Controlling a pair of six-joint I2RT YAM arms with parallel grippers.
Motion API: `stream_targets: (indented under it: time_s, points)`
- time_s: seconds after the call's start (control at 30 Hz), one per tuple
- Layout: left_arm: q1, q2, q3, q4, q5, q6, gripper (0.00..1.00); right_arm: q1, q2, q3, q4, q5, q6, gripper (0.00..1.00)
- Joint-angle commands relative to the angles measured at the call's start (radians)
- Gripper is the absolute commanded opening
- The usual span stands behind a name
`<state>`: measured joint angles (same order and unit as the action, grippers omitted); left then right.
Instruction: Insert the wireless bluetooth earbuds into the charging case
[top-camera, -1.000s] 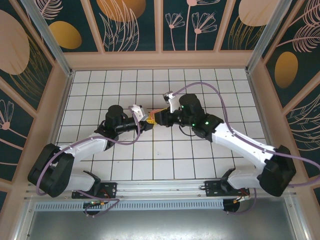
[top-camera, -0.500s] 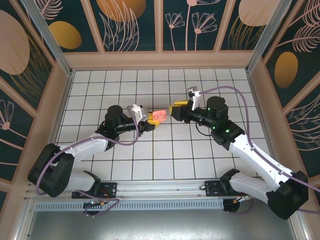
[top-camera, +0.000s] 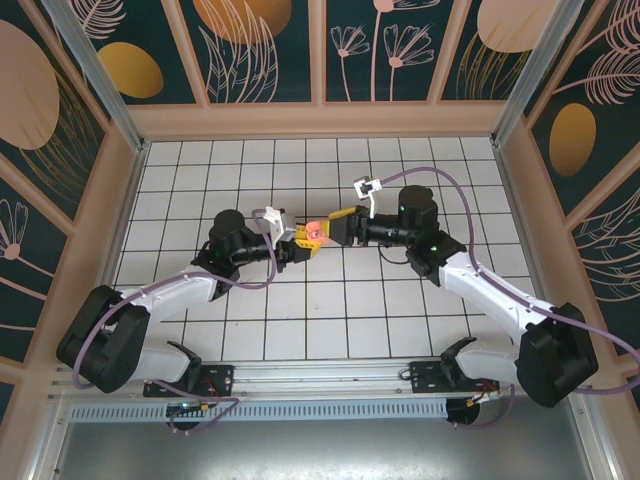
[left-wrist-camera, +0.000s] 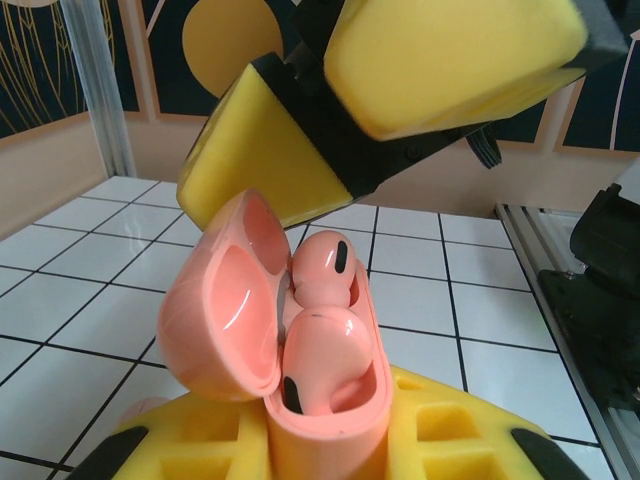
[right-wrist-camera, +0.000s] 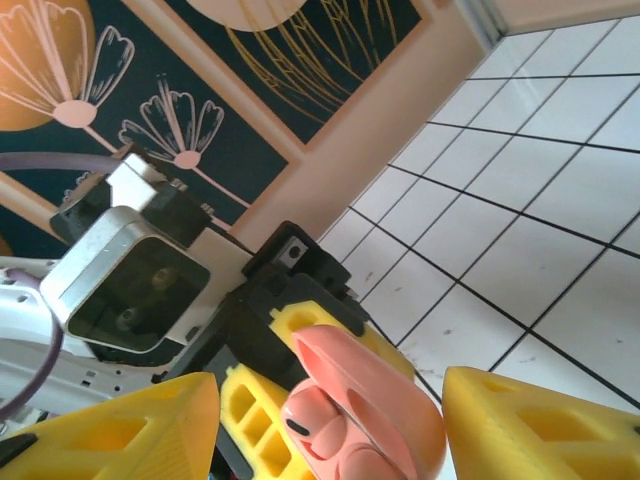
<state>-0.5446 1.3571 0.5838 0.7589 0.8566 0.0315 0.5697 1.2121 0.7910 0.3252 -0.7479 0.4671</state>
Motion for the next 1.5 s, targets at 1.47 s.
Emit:
stream_targets:
  time_s: [1.47]
  points:
    - [-0.006,-0.049,0.037,0.066,0.121,-0.086,0.22,-0.017,-0.222,-0.1,-0.093,-0.097,-0.963,0.44]
